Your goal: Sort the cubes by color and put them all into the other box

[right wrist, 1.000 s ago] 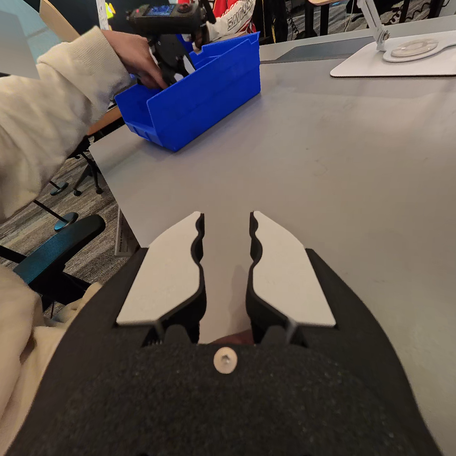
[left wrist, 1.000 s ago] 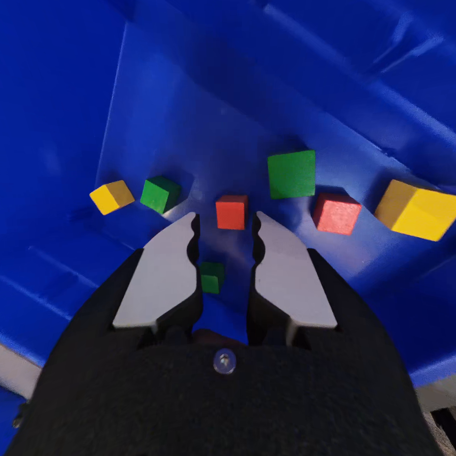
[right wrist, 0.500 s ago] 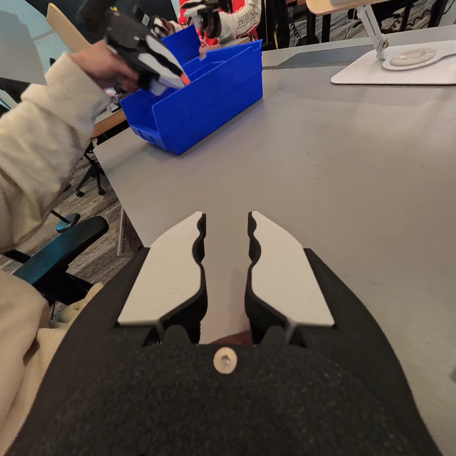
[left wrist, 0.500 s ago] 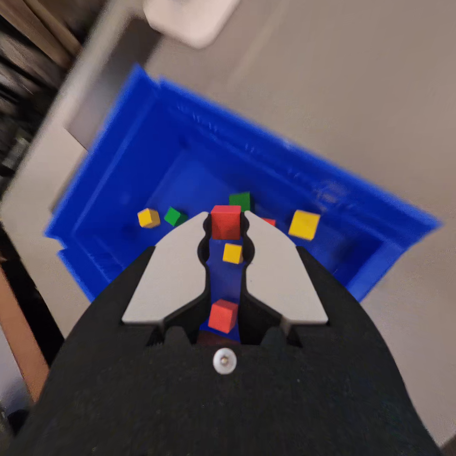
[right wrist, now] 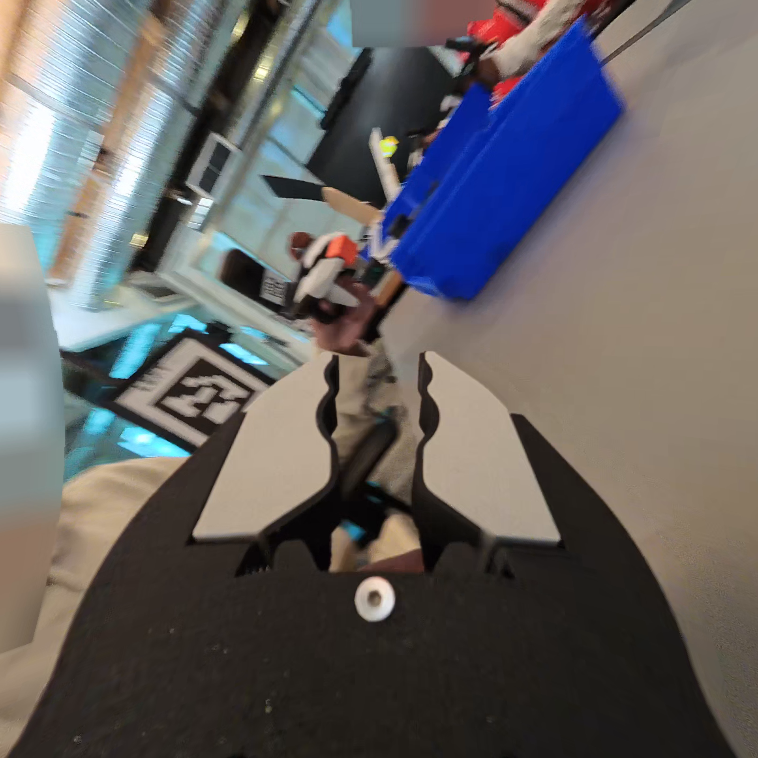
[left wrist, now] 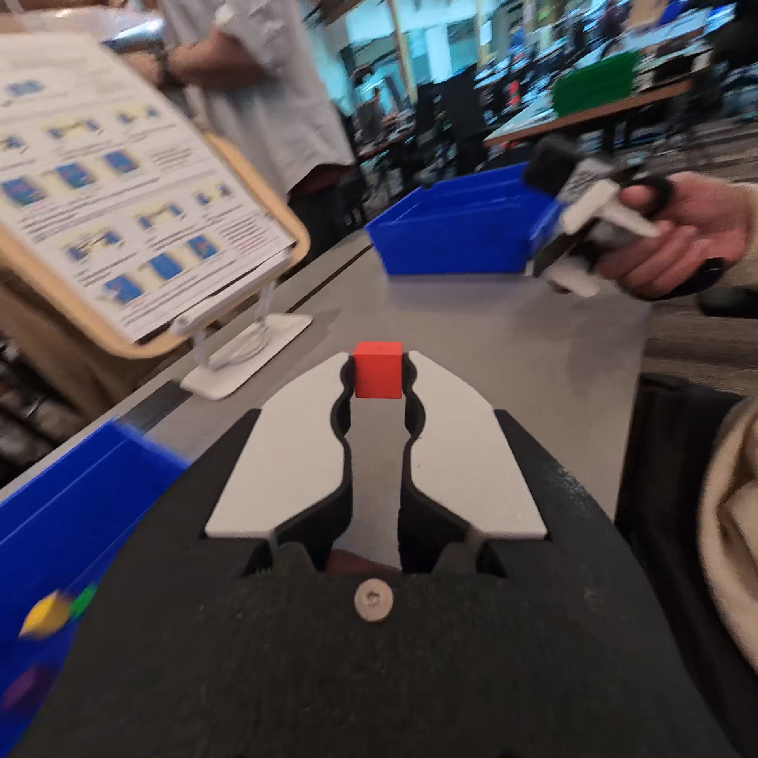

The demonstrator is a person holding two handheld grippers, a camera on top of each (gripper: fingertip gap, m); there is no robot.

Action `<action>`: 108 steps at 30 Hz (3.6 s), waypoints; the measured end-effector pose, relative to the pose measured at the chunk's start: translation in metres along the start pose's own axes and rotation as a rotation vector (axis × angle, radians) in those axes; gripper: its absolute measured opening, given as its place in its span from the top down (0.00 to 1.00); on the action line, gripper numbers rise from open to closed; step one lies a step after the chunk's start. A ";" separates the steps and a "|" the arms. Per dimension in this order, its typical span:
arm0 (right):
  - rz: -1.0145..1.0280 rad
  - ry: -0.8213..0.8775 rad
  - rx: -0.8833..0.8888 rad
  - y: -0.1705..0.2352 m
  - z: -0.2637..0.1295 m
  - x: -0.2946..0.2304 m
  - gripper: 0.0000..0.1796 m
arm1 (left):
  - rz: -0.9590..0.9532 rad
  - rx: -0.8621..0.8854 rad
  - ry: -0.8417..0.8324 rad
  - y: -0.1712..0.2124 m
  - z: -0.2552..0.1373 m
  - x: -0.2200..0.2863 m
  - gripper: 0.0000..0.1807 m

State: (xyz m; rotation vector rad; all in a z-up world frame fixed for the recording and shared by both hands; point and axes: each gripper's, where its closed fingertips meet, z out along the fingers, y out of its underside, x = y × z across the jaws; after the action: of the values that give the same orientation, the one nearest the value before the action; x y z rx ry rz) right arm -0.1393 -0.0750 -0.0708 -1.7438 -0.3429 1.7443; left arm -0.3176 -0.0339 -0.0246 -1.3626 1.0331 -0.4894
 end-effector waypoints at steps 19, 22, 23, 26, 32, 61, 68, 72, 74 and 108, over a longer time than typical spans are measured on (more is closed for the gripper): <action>0.296 -0.325 -0.094 -0.014 0.051 -0.011 0.88 | 0.078 0.049 0.352 -0.017 0.115 0.109 0.85; 0.249 -0.276 -0.057 -0.018 0.036 -0.007 0.88 | 0.025 0.032 0.318 -0.015 0.107 0.113 0.77; 0.219 -0.249 -0.041 -0.020 0.028 -0.006 0.88 | -0.010 0.014 0.285 -0.013 0.104 0.111 0.77; 0.077 -0.124 0.011 -0.029 0.003 -0.004 0.88 | -0.174 -0.059 0.103 0.006 0.096 0.092 0.79; -0.316 0.263 0.123 -0.059 -0.057 0.006 0.88 | -0.307 -0.197 -0.131 0.059 0.066 0.072 0.82; -0.183 1.204 -0.337 -0.248 -0.172 0.314 0.87 | -0.164 -0.256 -0.122 0.064 0.061 0.088 0.81; -0.239 1.063 -0.105 -0.271 -0.180 0.254 0.77 | -0.168 -0.264 -0.141 0.066 0.061 0.085 0.81; -0.535 0.947 0.161 -0.264 -0.174 0.119 0.77 | -0.190 -0.265 -0.185 0.067 0.058 0.074 0.81; -0.591 0.832 0.185 -0.218 -0.151 0.069 0.76 | -0.216 -0.280 -0.202 0.070 0.057 0.070 0.81; -0.567 0.599 -0.181 0.007 -0.046 0.071 0.75 | -0.013 -1.183 0.180 0.195 -0.014 -0.129 0.79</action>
State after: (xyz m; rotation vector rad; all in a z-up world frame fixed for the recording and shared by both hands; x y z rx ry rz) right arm -0.0909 -0.0498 -0.1359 -1.9508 -0.6577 0.7724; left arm -0.4464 0.1016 -0.1661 -2.3767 1.5558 0.0585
